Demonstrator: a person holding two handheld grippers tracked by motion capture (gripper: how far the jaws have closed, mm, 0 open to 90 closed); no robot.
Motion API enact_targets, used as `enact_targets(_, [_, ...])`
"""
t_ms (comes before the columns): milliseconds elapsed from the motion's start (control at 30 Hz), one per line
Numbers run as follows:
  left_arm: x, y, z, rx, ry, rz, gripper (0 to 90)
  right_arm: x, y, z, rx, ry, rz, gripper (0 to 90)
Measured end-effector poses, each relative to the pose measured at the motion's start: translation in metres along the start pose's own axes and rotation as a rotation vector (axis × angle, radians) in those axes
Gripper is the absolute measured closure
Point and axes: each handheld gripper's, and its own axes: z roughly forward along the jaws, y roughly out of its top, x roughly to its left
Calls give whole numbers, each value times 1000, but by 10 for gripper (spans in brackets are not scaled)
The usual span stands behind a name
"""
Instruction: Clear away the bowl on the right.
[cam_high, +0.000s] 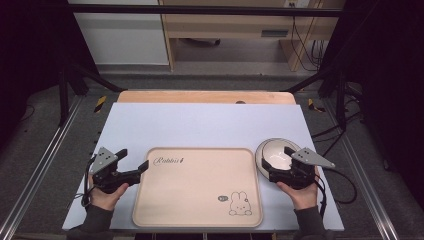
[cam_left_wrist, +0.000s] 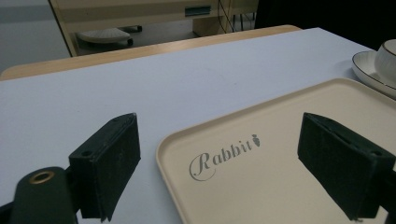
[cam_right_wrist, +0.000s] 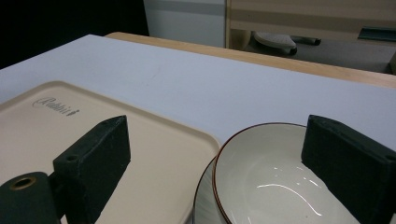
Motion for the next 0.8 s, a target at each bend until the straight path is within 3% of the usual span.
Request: enact_targets(800, [2,-1,-1,4,12,6,131,-4,6,-7,-6,-20,22,84])
